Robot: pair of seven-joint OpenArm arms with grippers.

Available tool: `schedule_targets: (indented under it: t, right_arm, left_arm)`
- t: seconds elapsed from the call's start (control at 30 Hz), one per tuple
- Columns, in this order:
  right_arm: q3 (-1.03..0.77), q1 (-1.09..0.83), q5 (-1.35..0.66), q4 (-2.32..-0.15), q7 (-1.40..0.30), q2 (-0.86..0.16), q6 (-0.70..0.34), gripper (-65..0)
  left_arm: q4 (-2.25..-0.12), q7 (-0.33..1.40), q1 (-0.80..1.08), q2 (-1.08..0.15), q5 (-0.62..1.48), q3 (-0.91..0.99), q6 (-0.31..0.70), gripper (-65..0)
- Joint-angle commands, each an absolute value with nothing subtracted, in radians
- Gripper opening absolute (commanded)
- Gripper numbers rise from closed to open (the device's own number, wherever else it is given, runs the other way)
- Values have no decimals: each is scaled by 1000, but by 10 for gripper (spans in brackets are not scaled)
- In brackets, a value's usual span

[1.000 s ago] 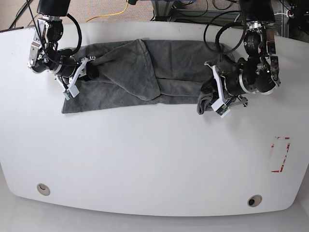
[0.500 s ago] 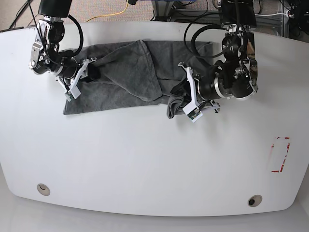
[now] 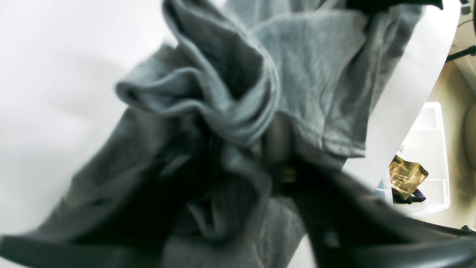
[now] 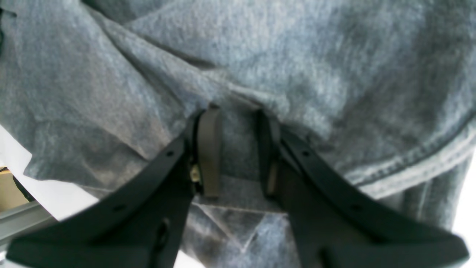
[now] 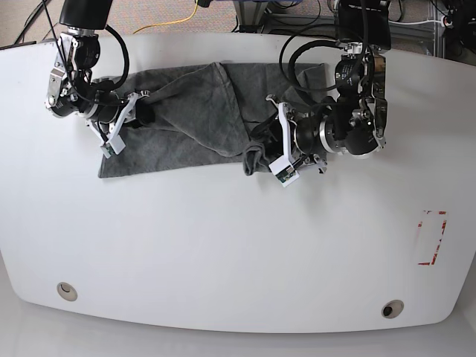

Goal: Layout the t-shirt on the table in an organized manner, then fold the t-shirt properly
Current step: 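Drag the grasped end with the left gripper inward toward the right gripper, then press and adjust the folded end with the left gripper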

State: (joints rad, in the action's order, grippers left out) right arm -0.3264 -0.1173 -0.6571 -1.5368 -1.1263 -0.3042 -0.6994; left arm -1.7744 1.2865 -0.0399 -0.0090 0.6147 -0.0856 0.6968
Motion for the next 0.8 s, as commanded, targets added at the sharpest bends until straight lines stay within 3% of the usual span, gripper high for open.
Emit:
schedule_targets:
  t: [0.0, 0.33, 0.77]
  right_arm:
    - [-328, -107, -653, -1546, -1125, -317, -698, -490]
    - [-326, -107, -653, -1544, -1125, -317, -698, -490]
    - [-326, -107, -653, -1544, -1127, -317, -698, -490]
  left_arm:
    - [-1796, 1271, -54, -7, 638, -85, 698, -331]
    - [-1797, 1339, -105, -16, 845, -104, 698, -312]
    - [-1767, 1242, -97, -171, 806, 105, 698, -310]
